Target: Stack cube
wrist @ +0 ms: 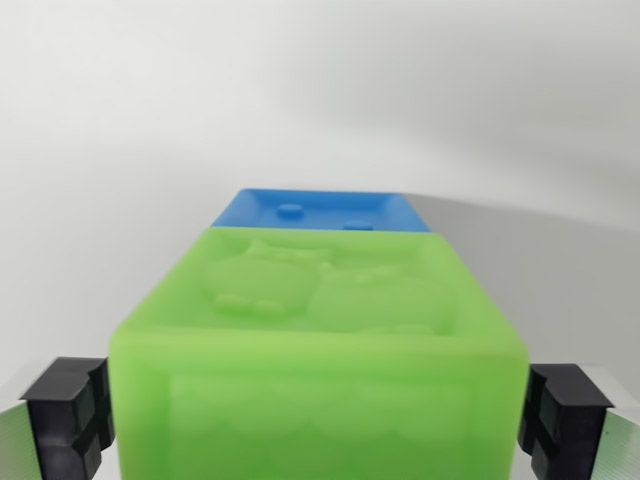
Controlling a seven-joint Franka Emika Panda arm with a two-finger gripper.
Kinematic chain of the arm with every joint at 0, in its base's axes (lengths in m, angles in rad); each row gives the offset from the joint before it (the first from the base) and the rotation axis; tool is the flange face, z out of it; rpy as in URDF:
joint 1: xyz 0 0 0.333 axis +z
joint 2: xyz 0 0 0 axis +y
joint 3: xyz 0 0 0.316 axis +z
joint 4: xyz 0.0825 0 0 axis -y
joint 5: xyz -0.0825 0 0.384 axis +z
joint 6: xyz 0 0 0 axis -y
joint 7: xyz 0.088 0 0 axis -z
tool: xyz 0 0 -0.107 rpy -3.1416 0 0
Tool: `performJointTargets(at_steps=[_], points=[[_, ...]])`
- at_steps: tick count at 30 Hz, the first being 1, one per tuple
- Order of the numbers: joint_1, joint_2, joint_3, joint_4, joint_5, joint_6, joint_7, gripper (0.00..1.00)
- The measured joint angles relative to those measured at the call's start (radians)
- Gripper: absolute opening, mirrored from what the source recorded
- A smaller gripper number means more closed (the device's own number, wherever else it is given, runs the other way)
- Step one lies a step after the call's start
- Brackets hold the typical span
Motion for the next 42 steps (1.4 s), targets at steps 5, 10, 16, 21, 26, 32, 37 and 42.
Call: performJointTargets(at_steps=[5,10,16,21,26,32,37,42], points=[[0.0,-0.003,0.0,0.0,0.0,-0.003,0.0,1.0],[0.002,-0.022,-0.002,-0.002,-0.001,-0.018,0.001,1.0],[0.004,-0.054,-0.006,-0.005,-0.005,-0.045,0.003,1.0],[0.006,-0.091,-0.009,-0.009,-0.012,-0.077,0.007,1.0],[0.007,-0.128,-0.011,-0.011,-0.019,-0.112,0.012,1.0],[0.007,-0.181,-0.013,-0.011,-0.03,-0.163,0.019,1.0],[0.007,-0.223,-0.013,-0.01,-0.036,-0.207,0.024,1.0],[0.007,-0.268,-0.014,-0.001,-0.044,-0.26,0.029,1.0]])
